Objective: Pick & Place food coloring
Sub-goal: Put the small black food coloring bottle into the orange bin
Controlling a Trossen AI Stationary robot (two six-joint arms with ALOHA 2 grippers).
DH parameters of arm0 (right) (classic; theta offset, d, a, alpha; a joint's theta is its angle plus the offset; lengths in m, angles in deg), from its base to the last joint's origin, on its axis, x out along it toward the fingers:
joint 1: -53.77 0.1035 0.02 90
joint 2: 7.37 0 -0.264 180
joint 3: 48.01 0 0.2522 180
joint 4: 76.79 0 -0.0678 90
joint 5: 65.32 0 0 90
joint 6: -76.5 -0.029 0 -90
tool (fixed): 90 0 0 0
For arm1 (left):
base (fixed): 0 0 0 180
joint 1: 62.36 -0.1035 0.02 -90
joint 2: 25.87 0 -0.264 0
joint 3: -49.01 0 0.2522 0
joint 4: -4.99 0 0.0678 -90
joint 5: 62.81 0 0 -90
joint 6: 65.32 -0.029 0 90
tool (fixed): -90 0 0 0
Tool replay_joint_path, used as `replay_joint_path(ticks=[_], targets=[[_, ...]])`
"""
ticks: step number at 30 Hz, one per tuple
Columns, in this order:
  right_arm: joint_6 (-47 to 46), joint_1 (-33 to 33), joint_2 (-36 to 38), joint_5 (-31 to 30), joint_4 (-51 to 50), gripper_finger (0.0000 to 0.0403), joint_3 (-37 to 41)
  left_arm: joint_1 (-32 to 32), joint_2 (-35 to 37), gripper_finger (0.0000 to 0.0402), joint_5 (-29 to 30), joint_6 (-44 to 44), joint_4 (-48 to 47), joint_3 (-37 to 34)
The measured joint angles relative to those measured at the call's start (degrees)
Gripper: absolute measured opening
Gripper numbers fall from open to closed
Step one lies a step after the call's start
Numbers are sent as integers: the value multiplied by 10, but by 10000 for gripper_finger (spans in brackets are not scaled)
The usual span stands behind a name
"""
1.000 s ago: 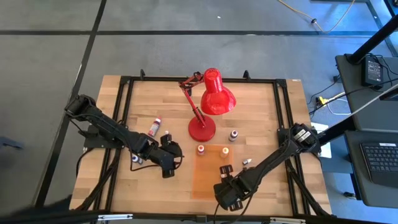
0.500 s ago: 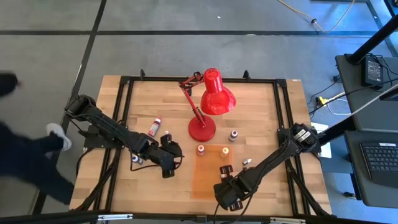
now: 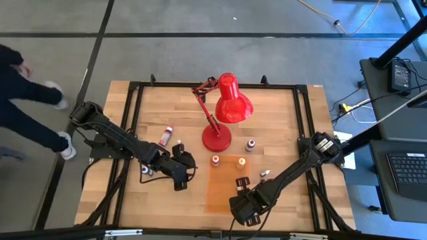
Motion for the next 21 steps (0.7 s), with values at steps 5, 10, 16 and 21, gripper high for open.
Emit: replay_joint_path(ticks=[5, 10, 16, 21], targets=[[0, 0, 0, 0, 2, 95, 0, 0, 0, 226, -4, 0, 0, 0], [-1, 0, 0, 0, 4, 95, 0, 0, 0, 228, -5, 0, 0, 0], [1, -3, -9, 15, 15, 95, 0, 0, 0, 226, -6, 0, 0, 0], [1, -6, -16, 31, 16, 95, 0, 0, 0, 228, -10, 0, 1, 0]])
